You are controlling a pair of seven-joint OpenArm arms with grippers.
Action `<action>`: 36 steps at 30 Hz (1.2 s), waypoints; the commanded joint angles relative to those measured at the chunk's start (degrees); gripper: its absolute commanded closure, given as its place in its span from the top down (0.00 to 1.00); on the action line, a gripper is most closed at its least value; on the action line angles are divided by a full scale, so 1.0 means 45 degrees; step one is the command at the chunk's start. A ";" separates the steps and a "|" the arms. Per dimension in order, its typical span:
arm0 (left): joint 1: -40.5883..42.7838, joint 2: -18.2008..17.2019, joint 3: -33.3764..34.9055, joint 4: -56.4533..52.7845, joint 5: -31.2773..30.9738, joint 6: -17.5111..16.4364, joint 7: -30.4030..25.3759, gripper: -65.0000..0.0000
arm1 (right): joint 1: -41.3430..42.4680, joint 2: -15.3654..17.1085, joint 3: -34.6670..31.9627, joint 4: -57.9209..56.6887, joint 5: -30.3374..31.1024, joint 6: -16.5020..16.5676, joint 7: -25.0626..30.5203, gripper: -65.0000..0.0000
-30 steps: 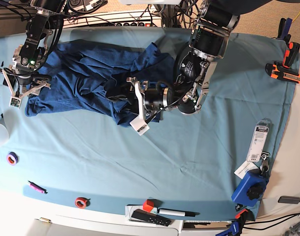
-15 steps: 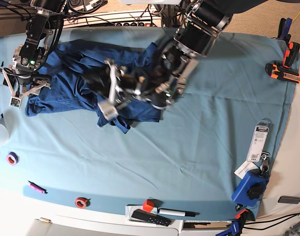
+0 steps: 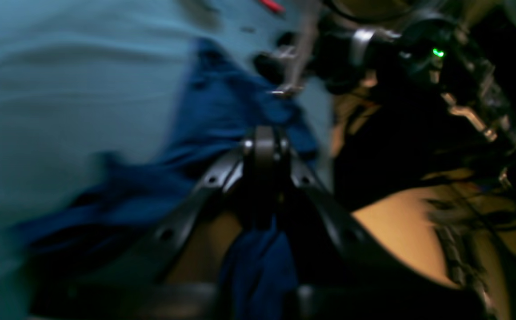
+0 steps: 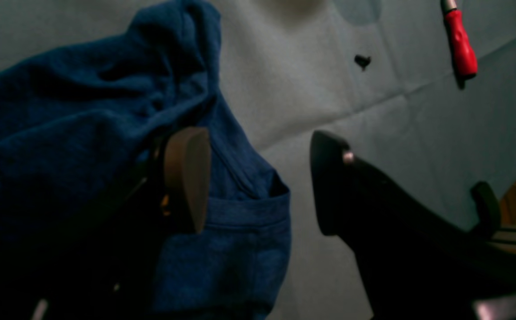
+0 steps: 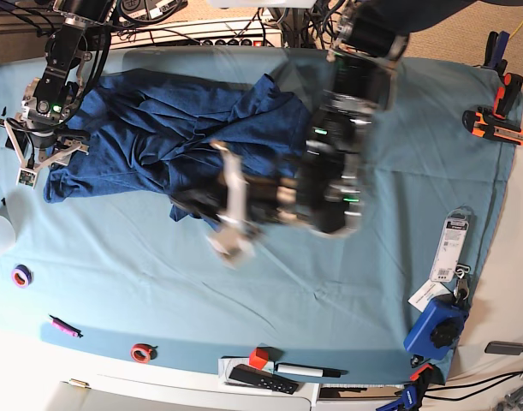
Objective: Layout the t-shirt on the table in an organized manner, then fold the t-shirt properly
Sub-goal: 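Fold the held shirt end with the left gripper toward the right gripper, then release the fabric and lift the left gripper back over the shirt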
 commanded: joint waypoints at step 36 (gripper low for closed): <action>0.2302 -0.3934 -0.0719 0.0476 0.1035 0.2035 -0.1069 0.44 | 0.0112 0.0189 0.0073 0.0165 0.0117 -0.0063 -0.0073 0.54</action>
